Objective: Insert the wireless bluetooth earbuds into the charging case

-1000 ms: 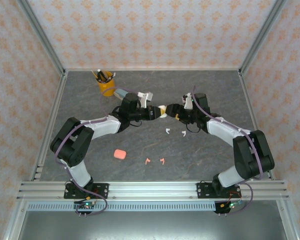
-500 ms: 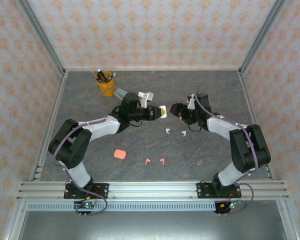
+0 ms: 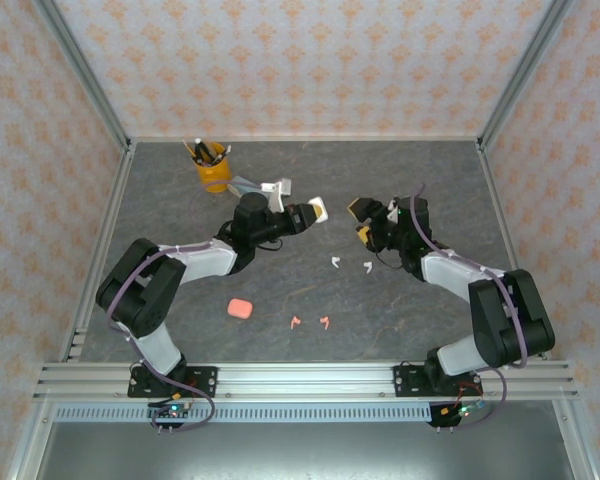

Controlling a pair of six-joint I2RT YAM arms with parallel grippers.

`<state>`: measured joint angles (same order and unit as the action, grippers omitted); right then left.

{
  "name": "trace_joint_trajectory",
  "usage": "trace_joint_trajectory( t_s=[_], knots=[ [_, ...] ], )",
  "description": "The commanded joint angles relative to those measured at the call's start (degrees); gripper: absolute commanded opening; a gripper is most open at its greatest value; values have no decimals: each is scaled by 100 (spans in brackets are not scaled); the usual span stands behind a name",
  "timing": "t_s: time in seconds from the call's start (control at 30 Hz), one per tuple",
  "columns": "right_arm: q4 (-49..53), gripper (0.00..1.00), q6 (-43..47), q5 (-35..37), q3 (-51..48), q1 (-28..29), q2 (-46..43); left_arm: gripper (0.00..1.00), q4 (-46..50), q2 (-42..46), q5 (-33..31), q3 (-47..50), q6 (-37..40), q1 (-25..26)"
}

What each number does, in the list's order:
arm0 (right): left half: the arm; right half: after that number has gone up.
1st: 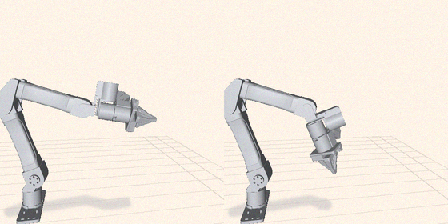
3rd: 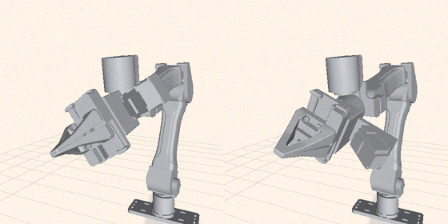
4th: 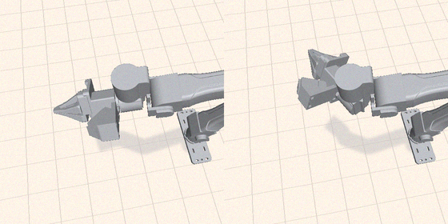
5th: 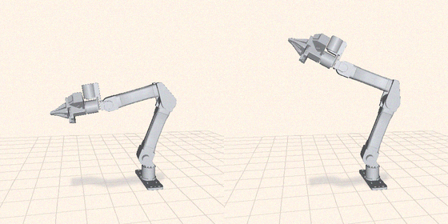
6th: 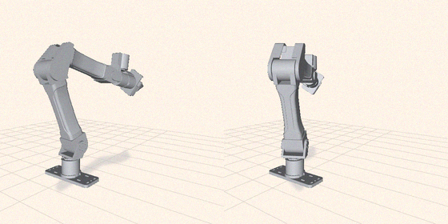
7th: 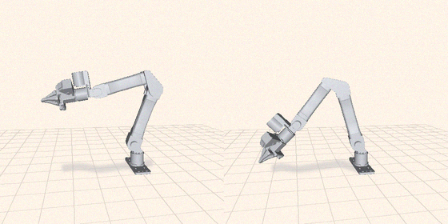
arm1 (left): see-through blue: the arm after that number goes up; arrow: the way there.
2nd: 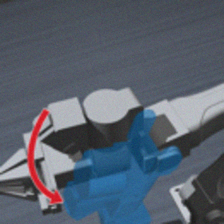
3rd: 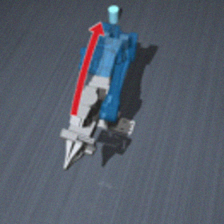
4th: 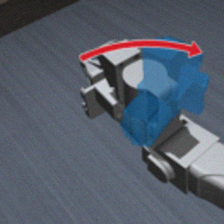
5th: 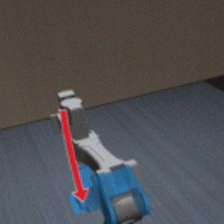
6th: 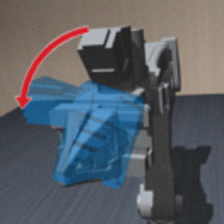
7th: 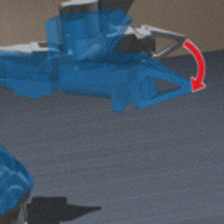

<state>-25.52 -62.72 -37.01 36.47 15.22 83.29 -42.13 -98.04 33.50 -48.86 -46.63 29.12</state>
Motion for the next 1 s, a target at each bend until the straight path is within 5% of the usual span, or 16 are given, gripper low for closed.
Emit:
trace_joint_trajectory(
  t_s=[0.0,0.37,0.97],
  knots=[
    [-1249,77,-1404,320,-104,96,186,0,-1293,-145,-317,-7,-612,-25],
    [-2062,76,-2357,863,262,520,444,0,-2245,-560,-492,-28,-1159,15],
    [-3063,57,-2948,1068,528,882,1146,0,-2625,-826,-590,-156,-1375,123]
  ],
)
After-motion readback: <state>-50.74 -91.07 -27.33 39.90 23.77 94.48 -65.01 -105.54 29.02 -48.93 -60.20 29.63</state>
